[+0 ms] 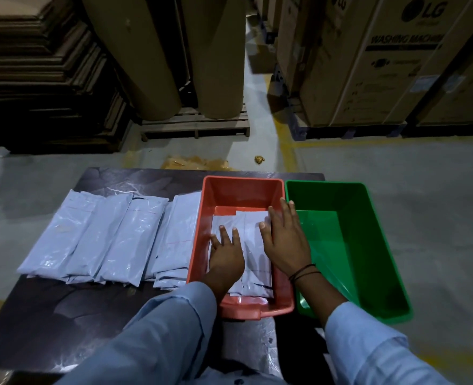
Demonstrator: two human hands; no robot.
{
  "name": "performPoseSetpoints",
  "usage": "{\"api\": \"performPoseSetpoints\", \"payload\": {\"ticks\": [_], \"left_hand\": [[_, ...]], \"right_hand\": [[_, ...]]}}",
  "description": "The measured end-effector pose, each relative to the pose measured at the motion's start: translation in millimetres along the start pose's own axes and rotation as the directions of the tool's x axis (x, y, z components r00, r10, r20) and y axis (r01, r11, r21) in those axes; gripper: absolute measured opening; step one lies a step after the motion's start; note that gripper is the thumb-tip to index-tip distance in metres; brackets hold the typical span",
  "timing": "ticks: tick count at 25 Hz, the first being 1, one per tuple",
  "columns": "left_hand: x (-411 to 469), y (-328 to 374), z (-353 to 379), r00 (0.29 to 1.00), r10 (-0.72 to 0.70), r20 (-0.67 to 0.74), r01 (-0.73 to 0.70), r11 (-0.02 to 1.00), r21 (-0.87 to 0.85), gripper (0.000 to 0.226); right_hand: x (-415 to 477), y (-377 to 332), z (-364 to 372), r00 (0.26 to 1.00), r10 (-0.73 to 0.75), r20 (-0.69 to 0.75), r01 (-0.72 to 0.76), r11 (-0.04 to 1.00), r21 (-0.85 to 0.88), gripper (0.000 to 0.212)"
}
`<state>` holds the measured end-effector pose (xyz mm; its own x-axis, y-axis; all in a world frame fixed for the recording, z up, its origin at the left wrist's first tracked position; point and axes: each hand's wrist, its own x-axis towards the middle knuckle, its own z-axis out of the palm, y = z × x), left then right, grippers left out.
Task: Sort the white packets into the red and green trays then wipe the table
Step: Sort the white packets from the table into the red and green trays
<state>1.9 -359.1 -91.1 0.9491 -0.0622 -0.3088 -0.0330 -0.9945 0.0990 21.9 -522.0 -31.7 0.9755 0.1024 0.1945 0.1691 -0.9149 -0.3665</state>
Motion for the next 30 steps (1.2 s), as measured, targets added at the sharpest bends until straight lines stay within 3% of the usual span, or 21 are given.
{"api": "performPoseSetpoints", "payload": {"ticks": [3, 7, 9, 15, 21, 30], "left_hand": [[-3, -3, -19, 1.0, 0.004, 0.004, -0.005, 0.999, 0.034, 0.066], [-5, -12, -46, 0.95, 0.183, -0.252, -0.162, 0.982, 0.1, 0.065], [-10, -19, -68, 0.908, 0.214, -0.36, -0.16, 0.972, 0.174, 0.069], [-23, -74, -119, 0.883, 0.106, -0.457, -0.083, 0.994, 0.071, 0.065], [-36, -168, -120, 0.885, 0.0, -0.466, -0.03, 0.998, -0.057, 0.05], [-47, -302, -107, 0.896, -0.154, -0.417, 0.094, 0.983, -0.16, 0.05]], "right_hand": [[-1, -2, -1, 1.0, -0.019, 0.003, 0.019, 0.999, -0.033, 0.057], [3, -13, -1, 0.999, -0.026, -0.021, 0.024, 0.998, -0.055, 0.059], [5, -24, -3, 1.0, -0.007, -0.027, 0.005, 0.999, -0.05, 0.058], [12, -73, -5, 0.997, -0.042, -0.063, 0.039, 0.998, -0.049, 0.057], [17, -147, 17, 0.997, -0.042, -0.061, 0.043, 0.999, 0.024, 0.057], [27, -251, 74, 0.993, -0.11, 0.031, 0.11, 0.994, 0.004, 0.053]]}}
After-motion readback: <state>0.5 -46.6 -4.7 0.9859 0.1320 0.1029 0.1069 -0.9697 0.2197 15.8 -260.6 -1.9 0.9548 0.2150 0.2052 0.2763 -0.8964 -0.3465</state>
